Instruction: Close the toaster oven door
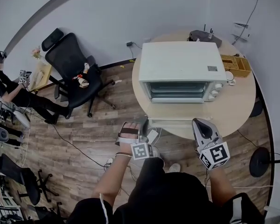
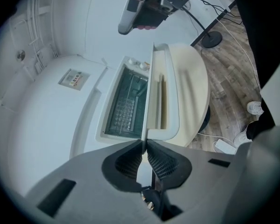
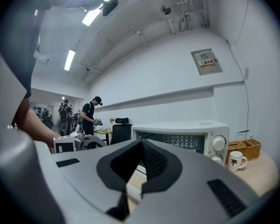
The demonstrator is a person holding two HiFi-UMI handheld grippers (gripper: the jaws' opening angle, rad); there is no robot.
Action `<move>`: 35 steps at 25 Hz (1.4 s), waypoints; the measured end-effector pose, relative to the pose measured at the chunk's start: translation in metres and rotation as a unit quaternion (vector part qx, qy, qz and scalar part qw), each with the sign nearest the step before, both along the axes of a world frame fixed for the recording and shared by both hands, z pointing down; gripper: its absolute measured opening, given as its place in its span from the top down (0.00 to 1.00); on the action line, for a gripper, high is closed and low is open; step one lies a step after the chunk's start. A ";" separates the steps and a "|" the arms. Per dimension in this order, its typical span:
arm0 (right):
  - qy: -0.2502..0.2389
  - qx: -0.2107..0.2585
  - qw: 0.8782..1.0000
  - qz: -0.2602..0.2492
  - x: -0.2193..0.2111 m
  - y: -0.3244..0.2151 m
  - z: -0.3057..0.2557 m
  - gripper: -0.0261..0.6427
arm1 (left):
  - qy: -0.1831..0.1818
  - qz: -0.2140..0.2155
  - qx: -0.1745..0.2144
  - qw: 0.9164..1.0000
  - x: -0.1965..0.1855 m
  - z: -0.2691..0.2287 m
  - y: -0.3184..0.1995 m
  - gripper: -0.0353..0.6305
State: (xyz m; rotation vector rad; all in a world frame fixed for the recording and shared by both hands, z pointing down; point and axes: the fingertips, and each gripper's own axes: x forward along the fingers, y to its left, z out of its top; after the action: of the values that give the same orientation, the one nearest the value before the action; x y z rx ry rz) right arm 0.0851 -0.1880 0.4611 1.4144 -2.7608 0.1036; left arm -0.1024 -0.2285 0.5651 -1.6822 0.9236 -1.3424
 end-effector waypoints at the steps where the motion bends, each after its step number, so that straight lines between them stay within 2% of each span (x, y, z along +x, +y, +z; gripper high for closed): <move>1: 0.000 -0.002 1.000 0.001 0.000 0.000 0.000 0.96 | 0.002 0.001 0.000 1.000 0.000 -0.002 -0.002 0.91; 14: 0.005 -0.013 1.000 -0.009 -0.016 -0.003 0.003 0.96 | 0.009 0.014 0.003 1.000 0.002 -0.029 -0.033 0.89; 21: 0.009 -0.013 1.000 -0.008 -0.014 -0.010 -0.001 0.96 | 0.025 0.014 0.004 1.000 0.004 -0.046 -0.060 0.88; 35: 0.012 -0.015 1.000 0.003 -0.003 -0.016 0.000 0.96 | 0.010 0.005 0.008 1.000 0.004 -0.058 -0.098 0.86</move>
State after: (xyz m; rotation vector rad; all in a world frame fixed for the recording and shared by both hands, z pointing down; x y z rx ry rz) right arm 0.0819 -0.2040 0.4612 1.4067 -2.7251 0.1276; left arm -0.0979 -0.3264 0.5067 -1.6889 0.9337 -1.3106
